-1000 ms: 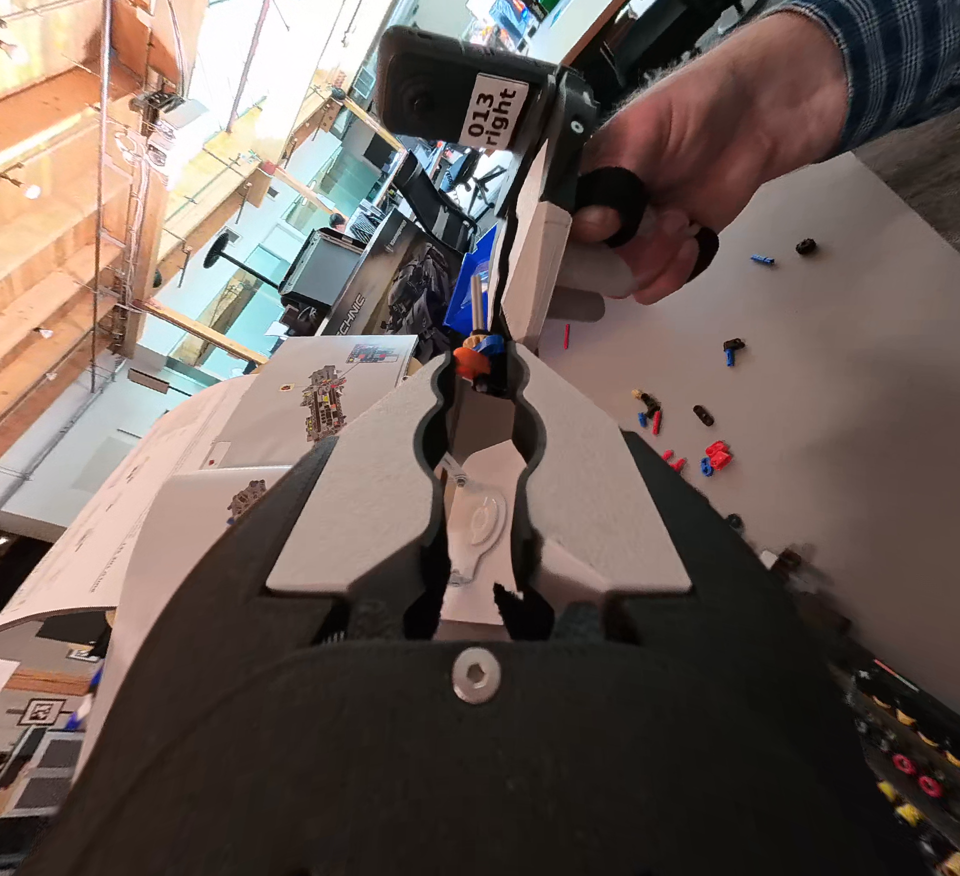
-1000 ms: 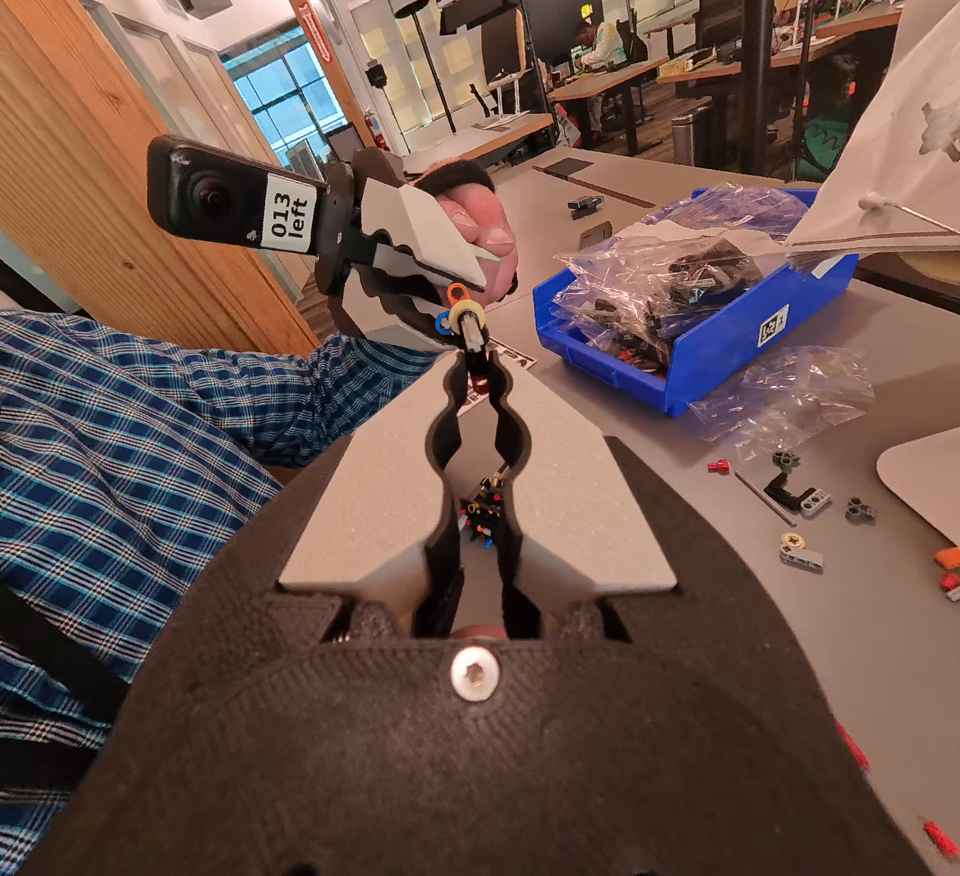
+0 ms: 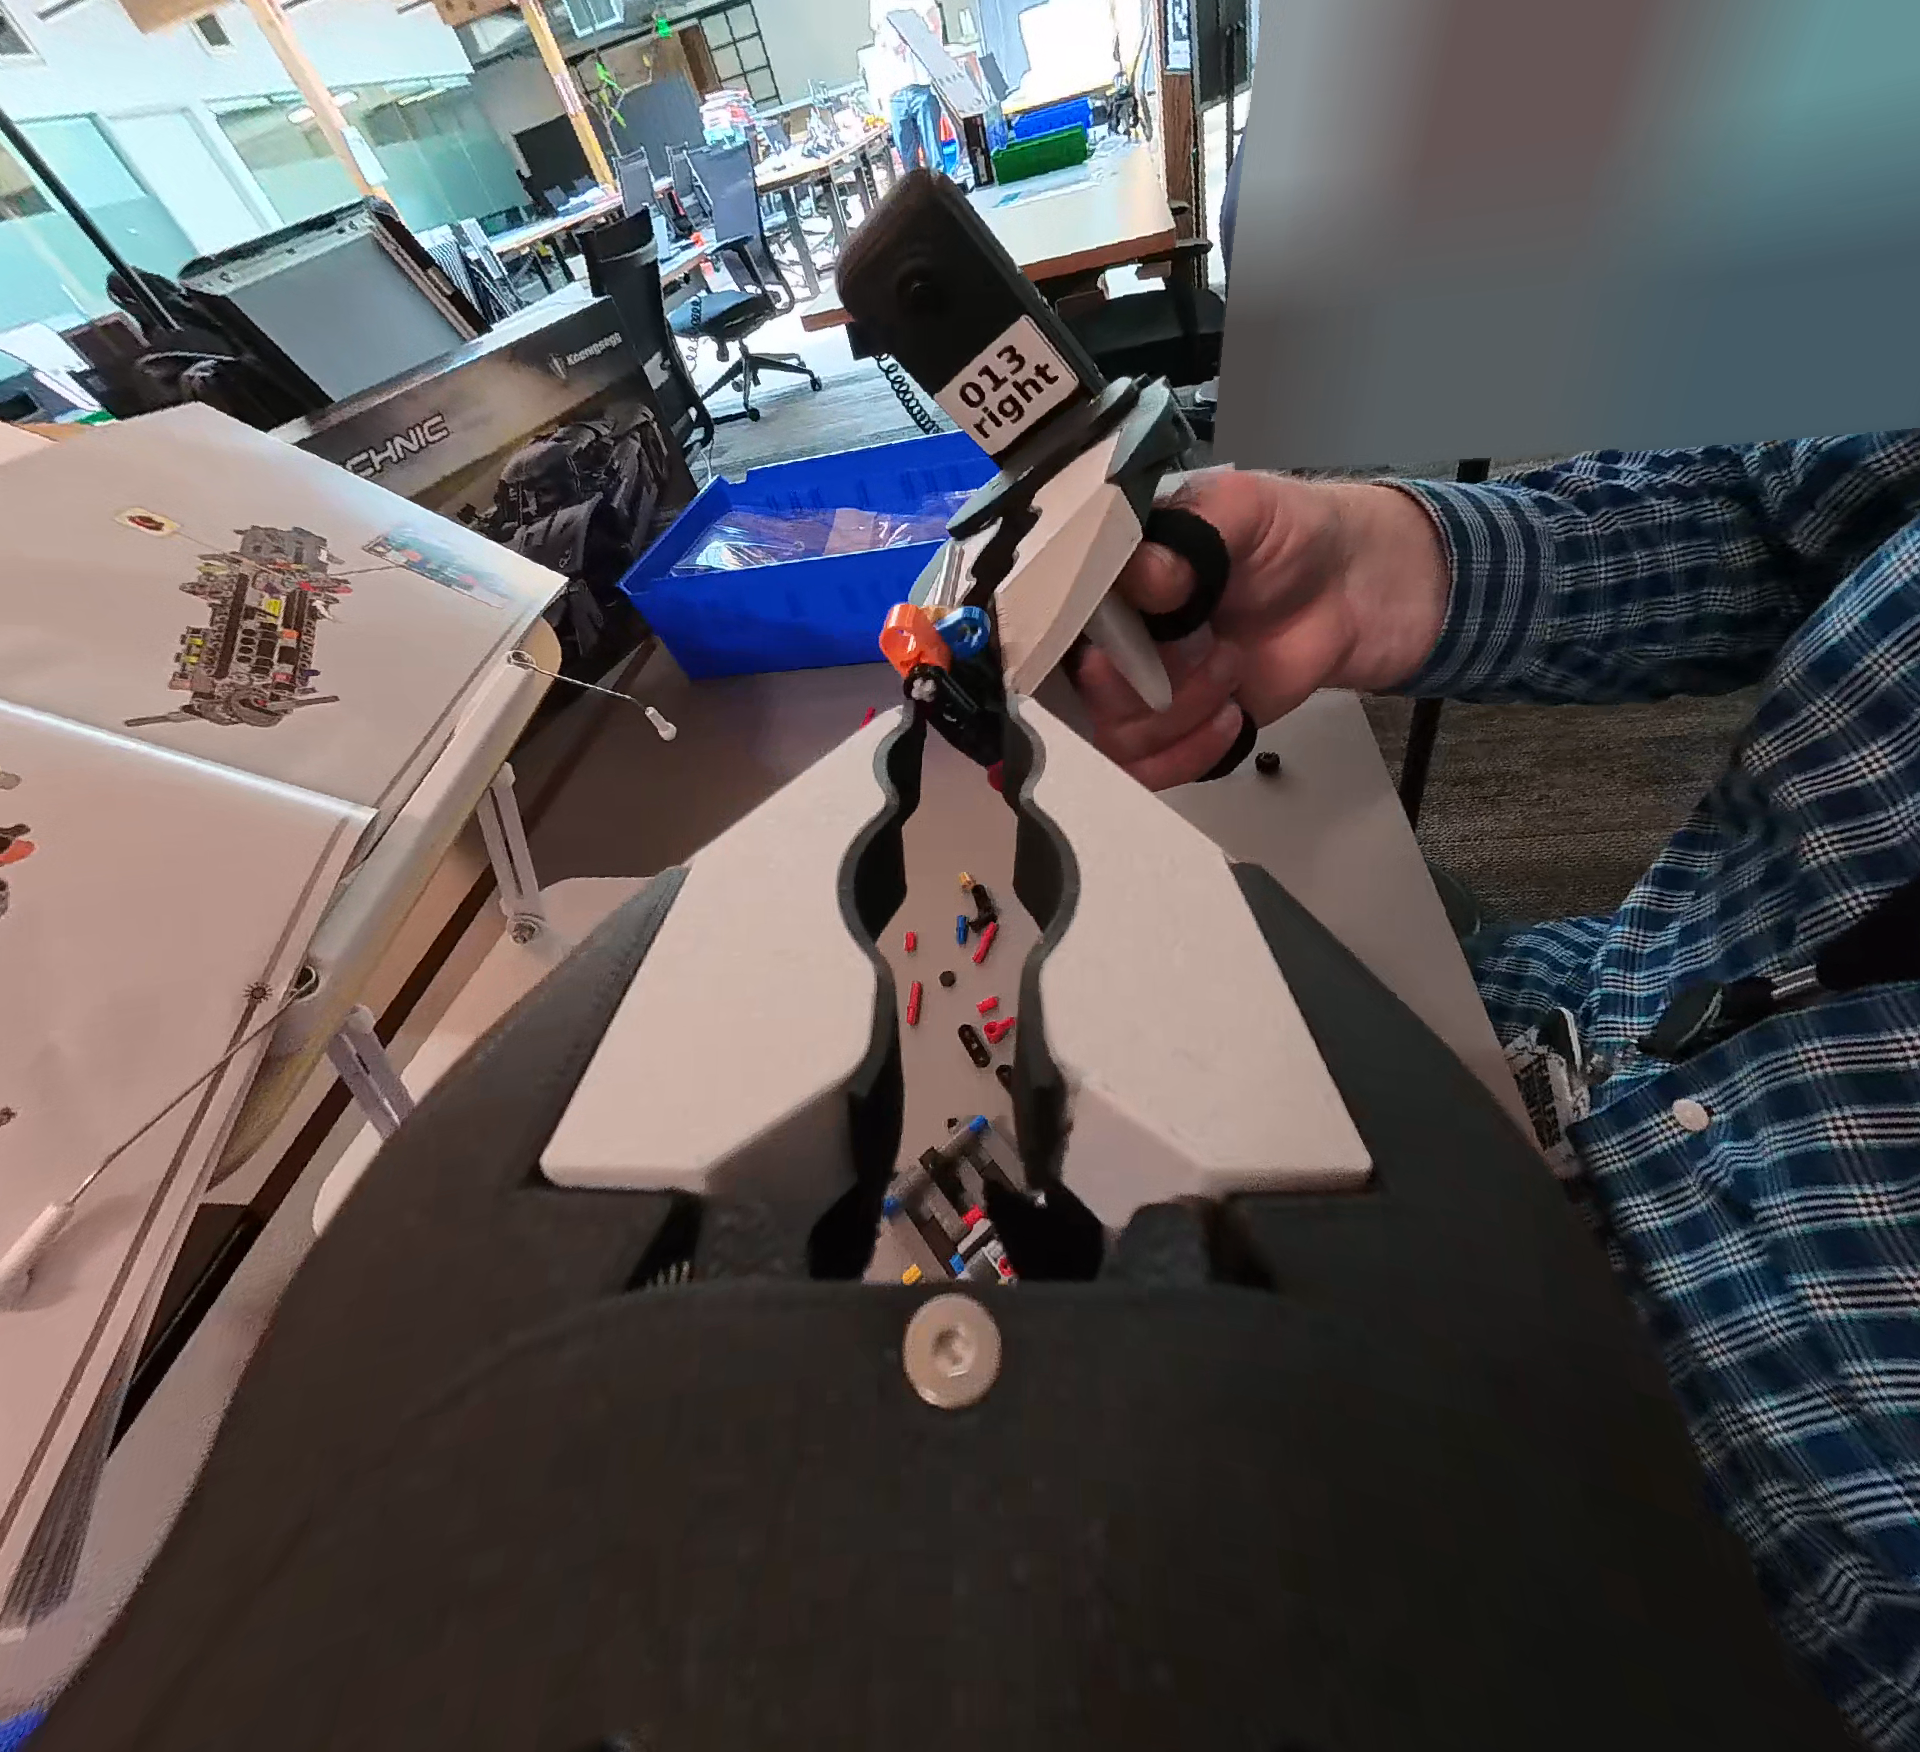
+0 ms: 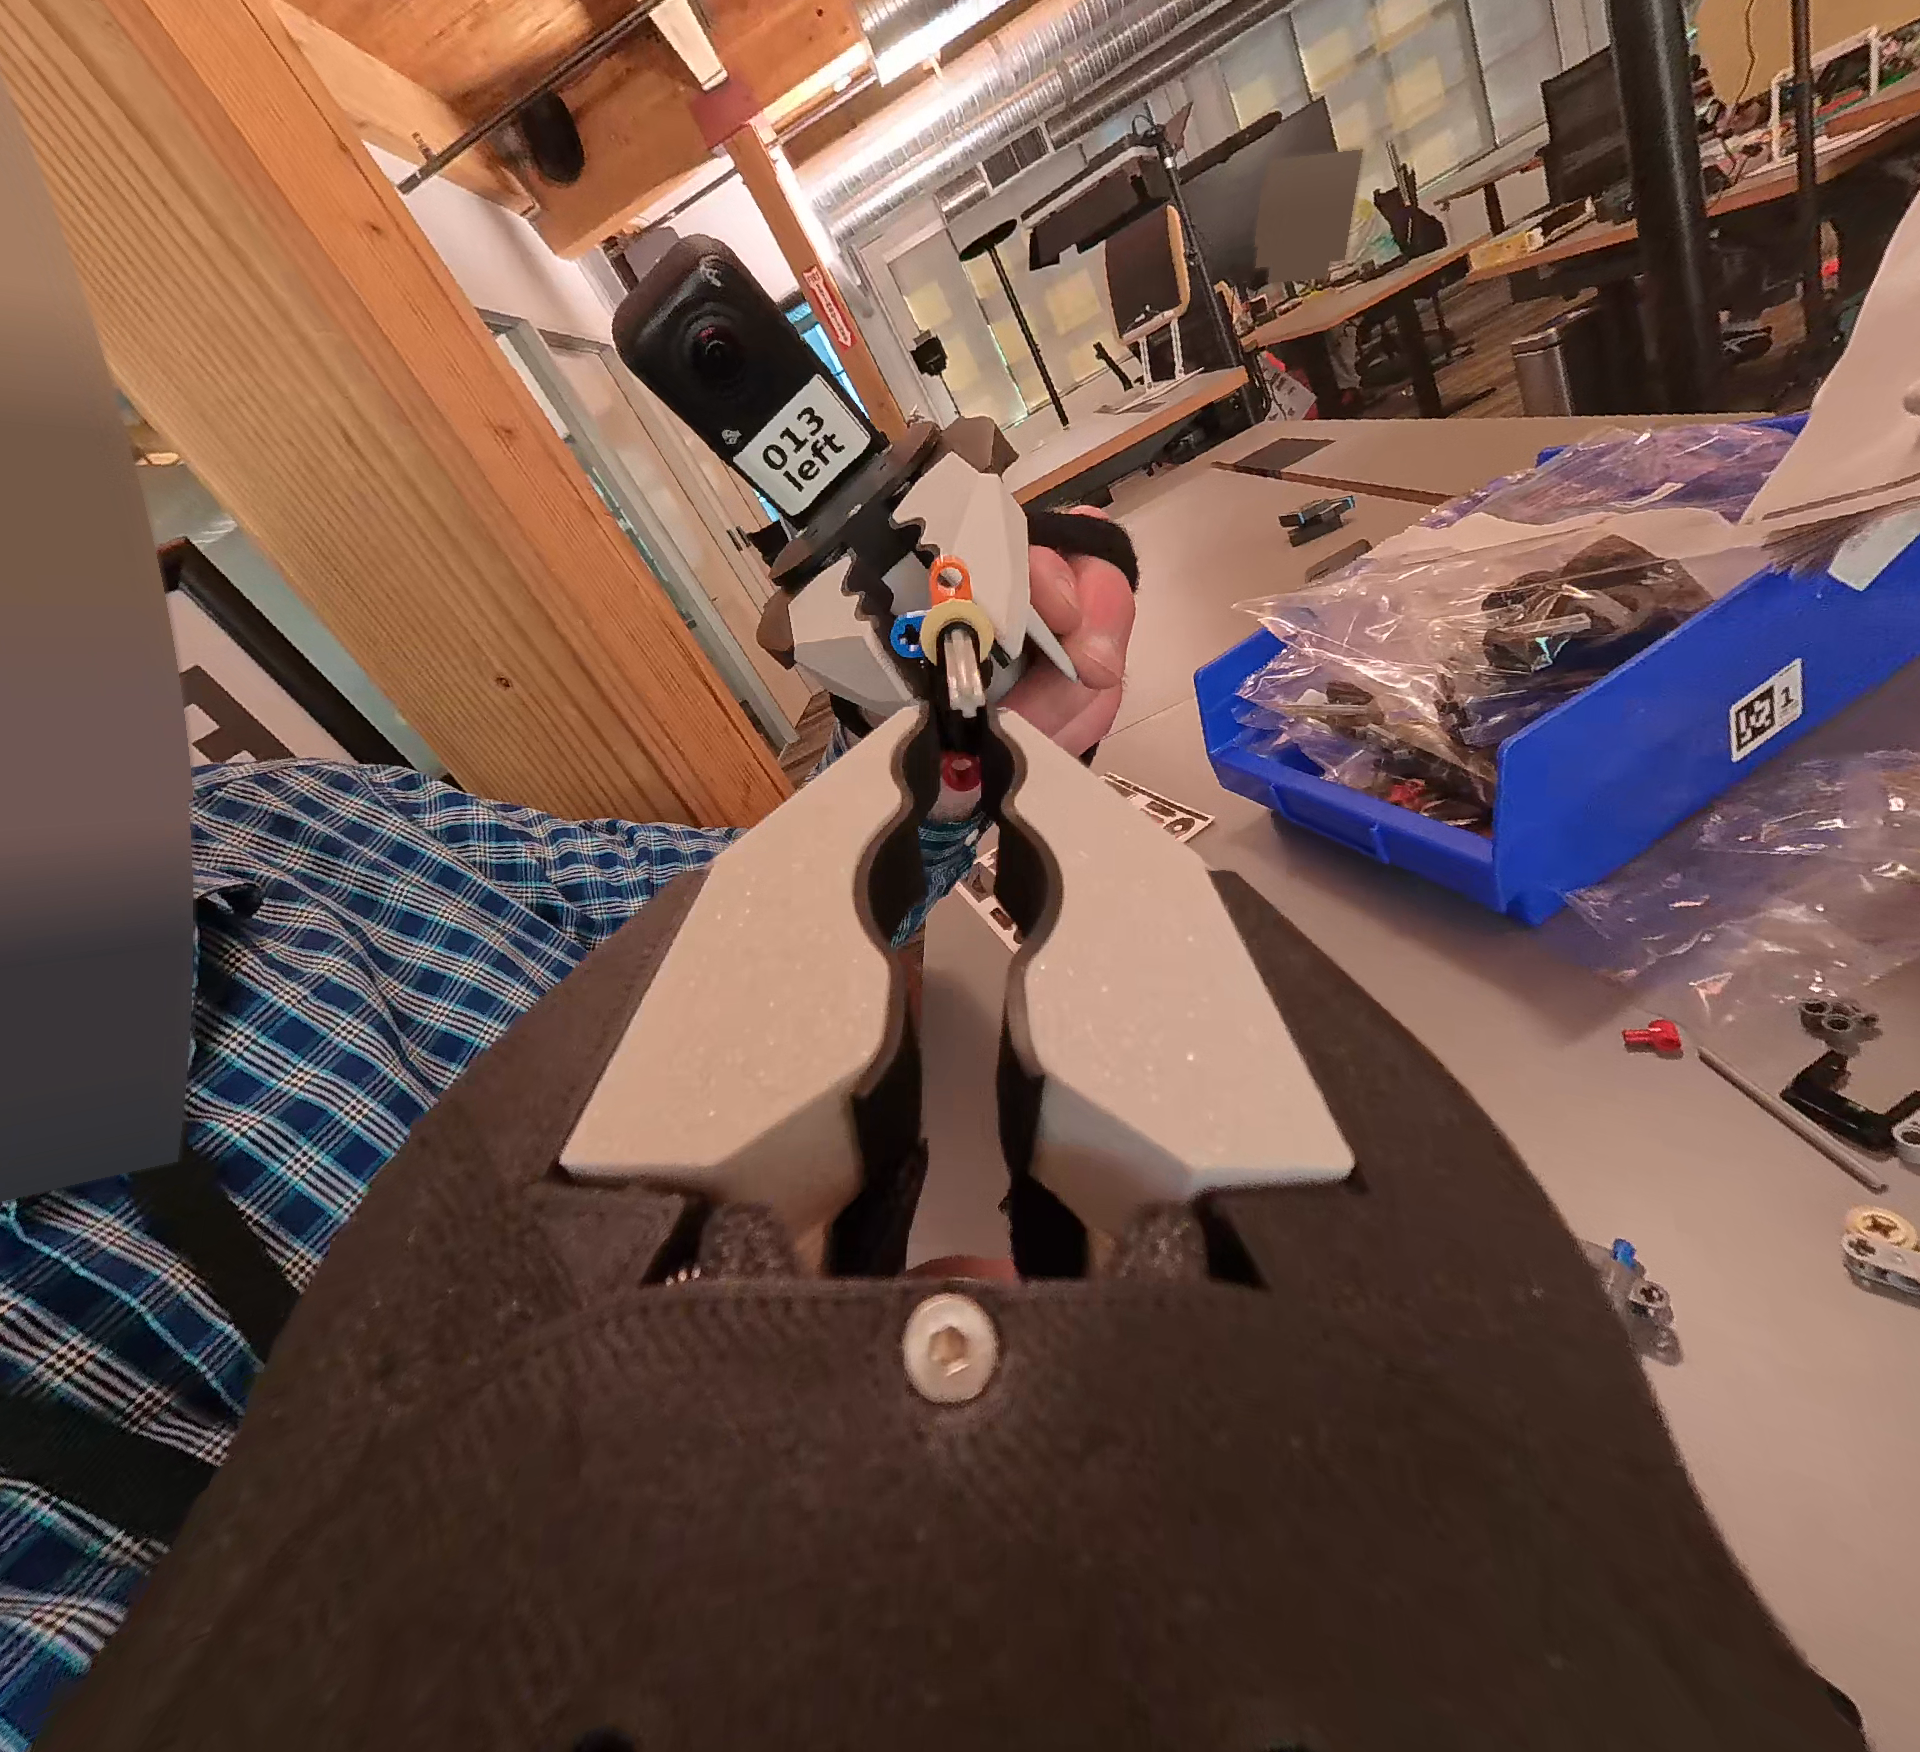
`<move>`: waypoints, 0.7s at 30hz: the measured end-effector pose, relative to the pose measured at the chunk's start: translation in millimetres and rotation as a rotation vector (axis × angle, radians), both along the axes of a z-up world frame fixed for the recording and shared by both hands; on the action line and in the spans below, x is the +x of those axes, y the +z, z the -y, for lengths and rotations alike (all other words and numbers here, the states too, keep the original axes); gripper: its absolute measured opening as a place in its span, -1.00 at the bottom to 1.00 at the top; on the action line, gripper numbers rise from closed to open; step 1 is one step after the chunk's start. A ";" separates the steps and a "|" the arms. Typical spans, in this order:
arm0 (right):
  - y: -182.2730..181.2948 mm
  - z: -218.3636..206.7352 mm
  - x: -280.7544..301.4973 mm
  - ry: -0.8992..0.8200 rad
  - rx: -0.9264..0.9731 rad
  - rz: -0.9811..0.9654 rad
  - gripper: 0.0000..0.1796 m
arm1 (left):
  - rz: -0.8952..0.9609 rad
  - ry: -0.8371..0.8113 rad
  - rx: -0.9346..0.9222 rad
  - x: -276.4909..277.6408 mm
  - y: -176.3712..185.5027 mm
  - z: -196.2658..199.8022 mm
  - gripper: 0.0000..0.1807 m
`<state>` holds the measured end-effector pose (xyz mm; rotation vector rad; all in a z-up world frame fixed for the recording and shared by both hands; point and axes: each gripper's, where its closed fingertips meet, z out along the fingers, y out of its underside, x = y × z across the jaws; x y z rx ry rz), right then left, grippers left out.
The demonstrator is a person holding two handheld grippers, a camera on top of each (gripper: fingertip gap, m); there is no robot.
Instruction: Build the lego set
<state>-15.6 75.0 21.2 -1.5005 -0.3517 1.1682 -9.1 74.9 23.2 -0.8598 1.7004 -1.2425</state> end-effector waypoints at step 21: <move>20.5 8.6 19.2 -0.071 0.061 -0.064 -0.90 | 0.061 0.008 0.073 -3.2 4.6 -6.9 -0.94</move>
